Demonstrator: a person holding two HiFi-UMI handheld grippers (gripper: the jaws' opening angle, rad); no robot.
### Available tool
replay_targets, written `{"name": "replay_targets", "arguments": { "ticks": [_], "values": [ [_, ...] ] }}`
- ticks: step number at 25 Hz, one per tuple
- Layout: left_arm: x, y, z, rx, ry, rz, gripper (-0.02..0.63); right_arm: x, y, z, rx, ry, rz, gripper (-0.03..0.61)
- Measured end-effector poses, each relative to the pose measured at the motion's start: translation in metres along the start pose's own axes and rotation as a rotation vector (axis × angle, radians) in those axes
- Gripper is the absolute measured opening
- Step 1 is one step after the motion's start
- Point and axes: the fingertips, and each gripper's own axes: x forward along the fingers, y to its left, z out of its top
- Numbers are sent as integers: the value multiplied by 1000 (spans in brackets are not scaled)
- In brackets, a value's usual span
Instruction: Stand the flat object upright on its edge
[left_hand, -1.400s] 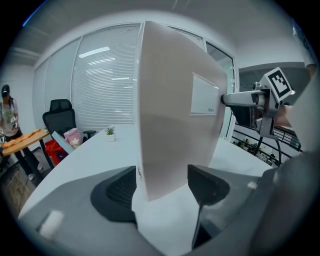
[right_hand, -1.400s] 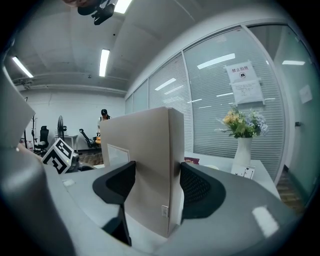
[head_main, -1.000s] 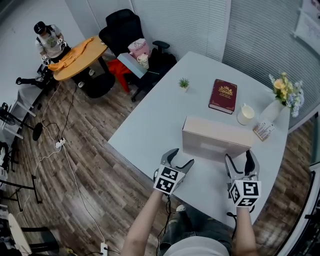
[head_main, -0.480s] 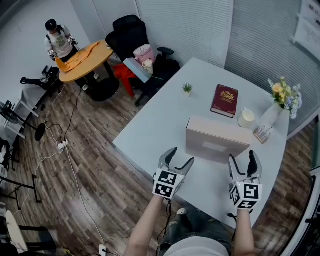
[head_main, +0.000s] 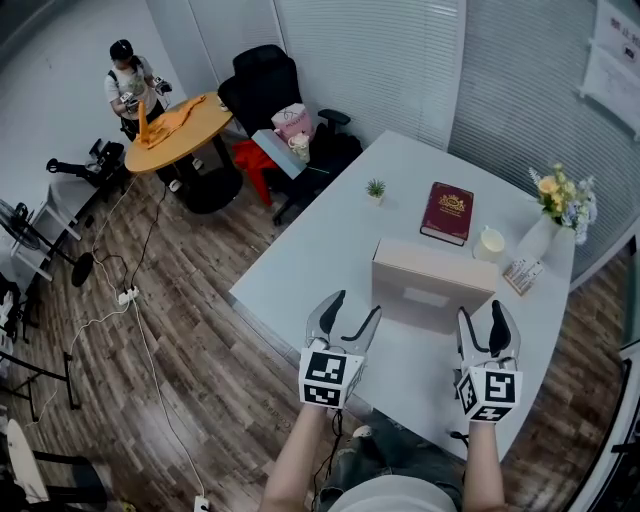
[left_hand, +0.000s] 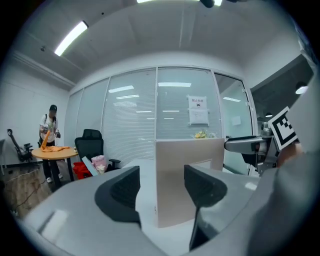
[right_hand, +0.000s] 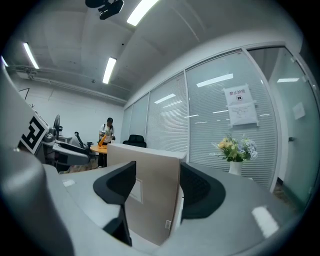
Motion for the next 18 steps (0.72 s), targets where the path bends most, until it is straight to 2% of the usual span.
{"name": "replay_targets", "arguments": {
  "ticks": [2, 5, 10, 14, 18],
  "values": [
    [-8, 4, 13, -6, -38, 31, 257, -3, 2, 7, 1, -16, 5, 284],
    [-18, 10, 28, -12, -79, 71, 245, -6, 4, 18, -18, -38, -2, 255],
    [-30, 16, 45, -2, -120, 144, 175, -6, 5, 31, -37, -66, -13, 201],
    [-39, 21, 53, -30, -141, 175, 142, -6, 8, 38, -49, -71, -9, 141],
    [-44, 21, 57, -21, -153, 188, 108, -7, 8, 38, -54, -77, -12, 106]
  ]
}}
